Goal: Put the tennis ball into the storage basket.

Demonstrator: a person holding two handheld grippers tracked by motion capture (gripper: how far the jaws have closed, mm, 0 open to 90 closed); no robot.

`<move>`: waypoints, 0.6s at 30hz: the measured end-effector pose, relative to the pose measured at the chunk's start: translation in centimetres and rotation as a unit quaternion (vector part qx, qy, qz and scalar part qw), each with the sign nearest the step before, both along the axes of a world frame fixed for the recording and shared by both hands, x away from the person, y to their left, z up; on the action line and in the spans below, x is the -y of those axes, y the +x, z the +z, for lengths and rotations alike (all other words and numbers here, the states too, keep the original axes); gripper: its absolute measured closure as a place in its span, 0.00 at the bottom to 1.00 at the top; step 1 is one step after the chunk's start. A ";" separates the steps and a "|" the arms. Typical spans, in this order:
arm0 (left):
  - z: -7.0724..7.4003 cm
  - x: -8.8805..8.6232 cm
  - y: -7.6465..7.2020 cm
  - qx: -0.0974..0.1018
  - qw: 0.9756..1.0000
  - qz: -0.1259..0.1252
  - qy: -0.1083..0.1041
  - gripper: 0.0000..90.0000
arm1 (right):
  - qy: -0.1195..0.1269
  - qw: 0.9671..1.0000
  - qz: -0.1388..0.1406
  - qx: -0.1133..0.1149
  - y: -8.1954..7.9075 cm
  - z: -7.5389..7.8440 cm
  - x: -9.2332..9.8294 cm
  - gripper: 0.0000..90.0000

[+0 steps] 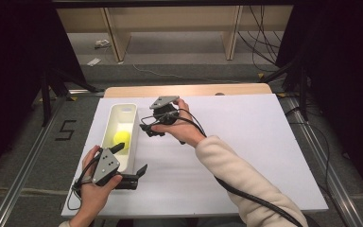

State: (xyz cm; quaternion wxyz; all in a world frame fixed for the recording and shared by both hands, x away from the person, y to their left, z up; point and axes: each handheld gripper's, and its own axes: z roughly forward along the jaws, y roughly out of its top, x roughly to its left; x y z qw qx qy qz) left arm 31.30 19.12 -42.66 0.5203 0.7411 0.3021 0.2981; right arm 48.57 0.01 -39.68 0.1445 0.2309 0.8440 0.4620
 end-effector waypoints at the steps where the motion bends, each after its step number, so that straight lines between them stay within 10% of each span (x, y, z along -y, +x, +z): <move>1: 0.0 0.0 0.0 0.000 1.000 0.000 0.000 0.00 | 0.001 1.000 -0.001 0.000 0.0 0.0 0.1 0.21; 18: 0.0 0.0 0.0 -0.001 1.000 0.001 -0.001 0.00 | 0.000 1.000 -0.017 0.000 -0.3 -0.1 2.9 0.21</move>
